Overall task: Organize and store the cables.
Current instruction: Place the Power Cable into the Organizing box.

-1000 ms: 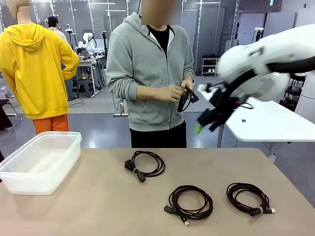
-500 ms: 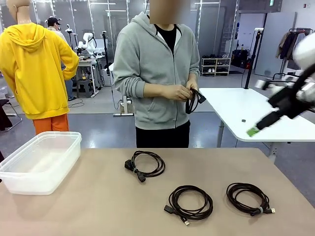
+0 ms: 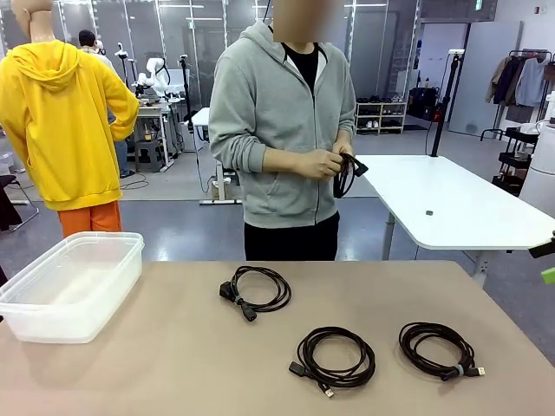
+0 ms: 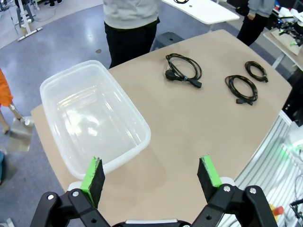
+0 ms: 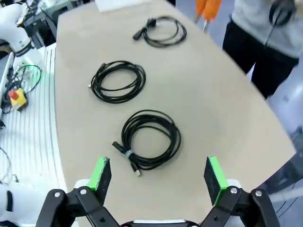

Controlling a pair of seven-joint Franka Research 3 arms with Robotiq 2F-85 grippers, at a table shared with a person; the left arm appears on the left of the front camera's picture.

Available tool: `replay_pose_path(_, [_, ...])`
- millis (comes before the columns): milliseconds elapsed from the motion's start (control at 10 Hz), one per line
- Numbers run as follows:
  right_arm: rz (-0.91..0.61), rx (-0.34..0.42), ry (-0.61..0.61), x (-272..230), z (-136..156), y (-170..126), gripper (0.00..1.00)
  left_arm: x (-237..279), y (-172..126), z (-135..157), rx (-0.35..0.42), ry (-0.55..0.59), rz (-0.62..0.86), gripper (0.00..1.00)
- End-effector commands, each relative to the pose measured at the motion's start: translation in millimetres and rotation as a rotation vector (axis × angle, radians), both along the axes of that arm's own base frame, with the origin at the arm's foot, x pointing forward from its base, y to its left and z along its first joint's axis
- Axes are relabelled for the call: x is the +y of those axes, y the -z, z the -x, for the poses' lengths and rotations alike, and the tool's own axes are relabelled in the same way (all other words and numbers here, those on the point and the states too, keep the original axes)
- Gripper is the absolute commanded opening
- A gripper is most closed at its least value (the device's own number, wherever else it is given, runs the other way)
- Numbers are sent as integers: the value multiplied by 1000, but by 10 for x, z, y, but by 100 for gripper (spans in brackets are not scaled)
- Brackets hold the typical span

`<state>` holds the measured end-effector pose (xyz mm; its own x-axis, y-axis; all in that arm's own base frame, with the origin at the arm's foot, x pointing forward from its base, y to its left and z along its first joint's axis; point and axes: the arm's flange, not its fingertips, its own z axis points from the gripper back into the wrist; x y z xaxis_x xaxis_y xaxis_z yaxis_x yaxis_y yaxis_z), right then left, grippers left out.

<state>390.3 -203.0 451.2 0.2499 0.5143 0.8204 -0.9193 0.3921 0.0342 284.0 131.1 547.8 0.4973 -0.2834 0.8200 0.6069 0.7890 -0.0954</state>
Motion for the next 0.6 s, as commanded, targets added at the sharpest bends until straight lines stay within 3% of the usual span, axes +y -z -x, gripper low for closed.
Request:
replay_pose_path(0, [-101, -104, -58, 14, -148, 256, 100, 0, 0, 0, 0, 0, 0, 100])
replay_pose_path(100, [0, 0, 0, 0, 0, 0, 100, -262, -46, -149, -31, -145, -96, 100])
replay_pose_path(200, [0, 0, 0, 0, 0, 0, 100, -616, -118, -237, -23, -76, -119, 100])
replay_pose_path(500, [0, 0, 0, 0, 0, 0, 100, -1734, -126, -580, 86, -125, -175, 100])
